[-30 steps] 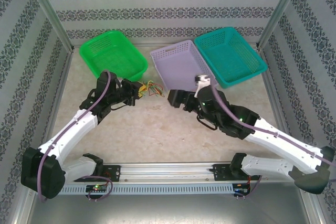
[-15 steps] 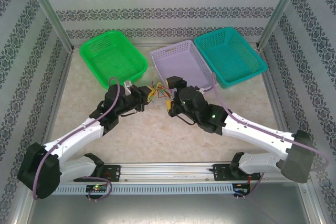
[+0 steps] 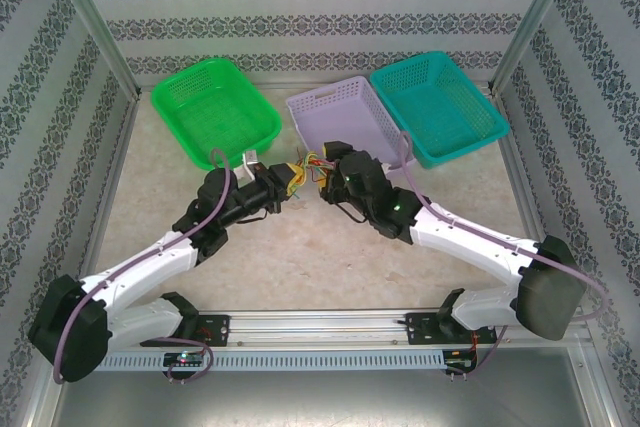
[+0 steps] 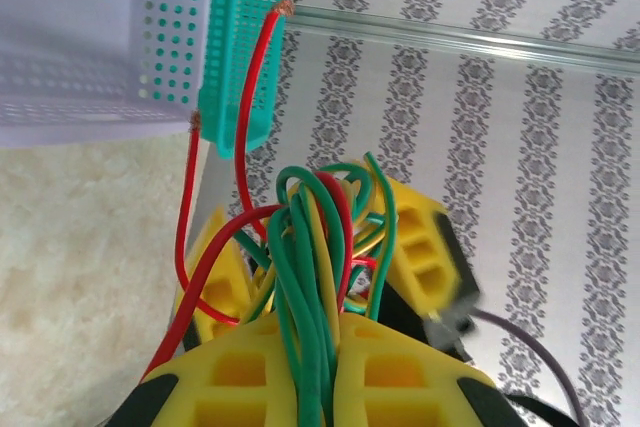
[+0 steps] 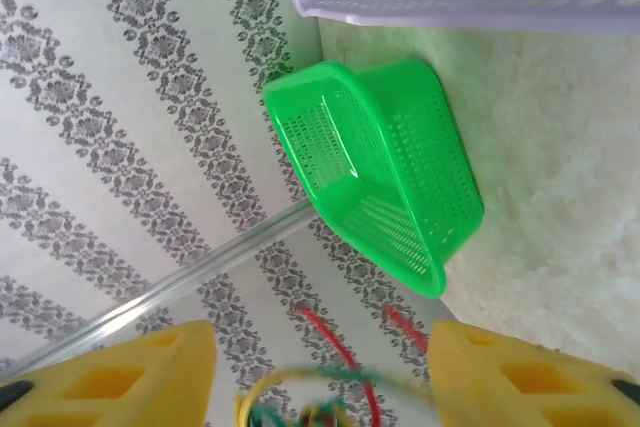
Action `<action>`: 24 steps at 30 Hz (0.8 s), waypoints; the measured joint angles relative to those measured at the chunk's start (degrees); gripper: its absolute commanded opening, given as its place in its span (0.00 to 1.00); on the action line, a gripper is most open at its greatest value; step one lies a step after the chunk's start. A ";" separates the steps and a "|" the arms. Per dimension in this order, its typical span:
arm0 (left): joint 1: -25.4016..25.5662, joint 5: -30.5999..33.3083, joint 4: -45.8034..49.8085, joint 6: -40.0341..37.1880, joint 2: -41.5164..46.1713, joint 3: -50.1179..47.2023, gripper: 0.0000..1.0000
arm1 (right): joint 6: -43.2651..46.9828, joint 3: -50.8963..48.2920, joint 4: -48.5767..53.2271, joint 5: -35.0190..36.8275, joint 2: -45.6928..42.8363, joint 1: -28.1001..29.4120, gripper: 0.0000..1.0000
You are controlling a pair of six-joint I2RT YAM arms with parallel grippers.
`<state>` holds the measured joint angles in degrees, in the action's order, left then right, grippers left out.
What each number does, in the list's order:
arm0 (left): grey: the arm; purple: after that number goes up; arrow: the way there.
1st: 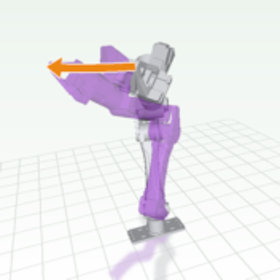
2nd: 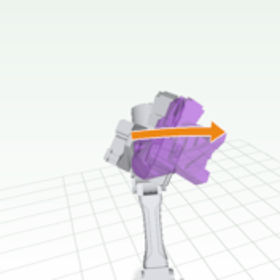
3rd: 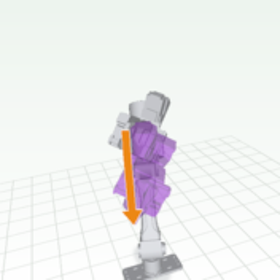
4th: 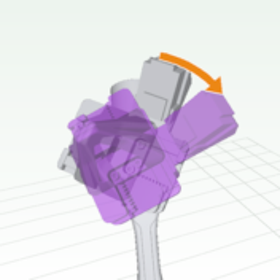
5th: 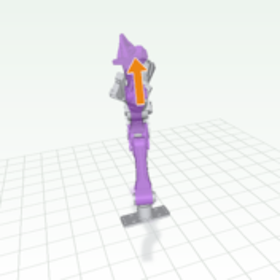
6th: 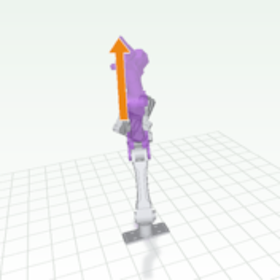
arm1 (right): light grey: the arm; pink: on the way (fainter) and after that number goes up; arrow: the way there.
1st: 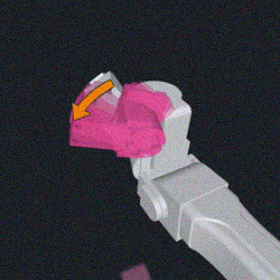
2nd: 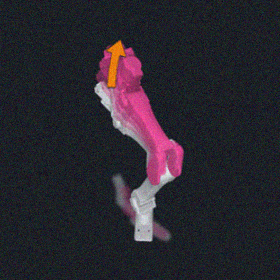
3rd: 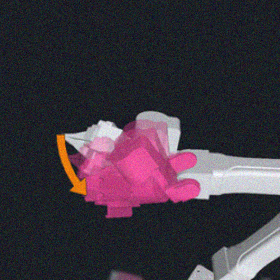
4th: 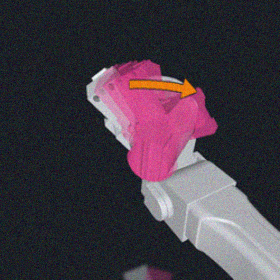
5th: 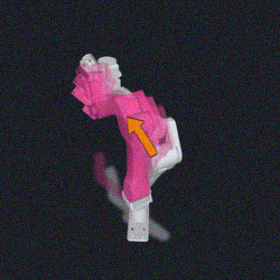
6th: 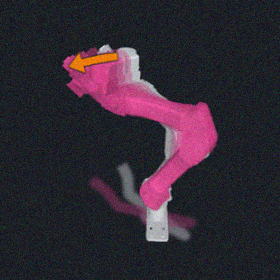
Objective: Untangle the cables
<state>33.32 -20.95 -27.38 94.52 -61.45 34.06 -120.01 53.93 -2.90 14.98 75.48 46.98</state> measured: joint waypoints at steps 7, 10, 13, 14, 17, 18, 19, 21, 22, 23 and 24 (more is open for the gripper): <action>0.07 -0.55 0.46 0.04 1.49 -0.94 0.00 | -0.02 -0.81 -2.75 -6.05 1.18 -3.67 0.00; 0.13 -1.31 1.42 0.26 2.36 -1.51 0.00 | -0.02 -2.40 -3.72 -8.81 0.72 -4.59 0.00; 0.90 -1.95 2.10 0.98 3.96 -2.56 0.00 | 4.39 -3.19 -2.97 -13.53 -1.07 -6.58 0.00; 1.18 -2.40 2.12 1.42 4.63 -2.91 0.00 | 7.50 -3.19 -2.29 -15.78 -2.03 -7.45 0.00; 1.88 -4.50 4.22 1.95 6.58 -2.75 0.36 | 18.58 -1.92 2.29 -21.40 -5.01 -9.55 0.00; 1.90 -4.74 5.90 1.84 7.23 -2.54 0.49 | 21.73 -0.94 4.37 -21.24 -5.77 -10.16 0.00; 1.64 -4.63 8.74 1.68 8.26 -2.36 0.61 | 26.16 0.61 7.30 -20.52 -6.86 -12.15 0.00; 1.05 -4.26 14.14 0.79 9.35 -1.42 0.72 | 32.76 3.32 12.28 -17.94 -8.48 -15.93 0.00; 1.05 -4.13 17.33 -0.02 9.38 -0.17 0.74 | 36.39 5.14 15.45 -16.26 -9.25 -17.49 0.00; 1.03 -3.87 21.40 -1.68 9.07 1.95 0.74 | 39.45 6.64 18.12 -15.17 -9.86 -17.97 0.00; 1.01 -3.80 24.30 -3.41 8.63 3.85 0.74 | 41.59 7.74 20.13 -14.47 -10.23 -17.97 0.00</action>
<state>34.33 -24.75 -3.07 91.11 -52.82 37.91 -78.41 61.67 17.23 0.51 65.25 29.02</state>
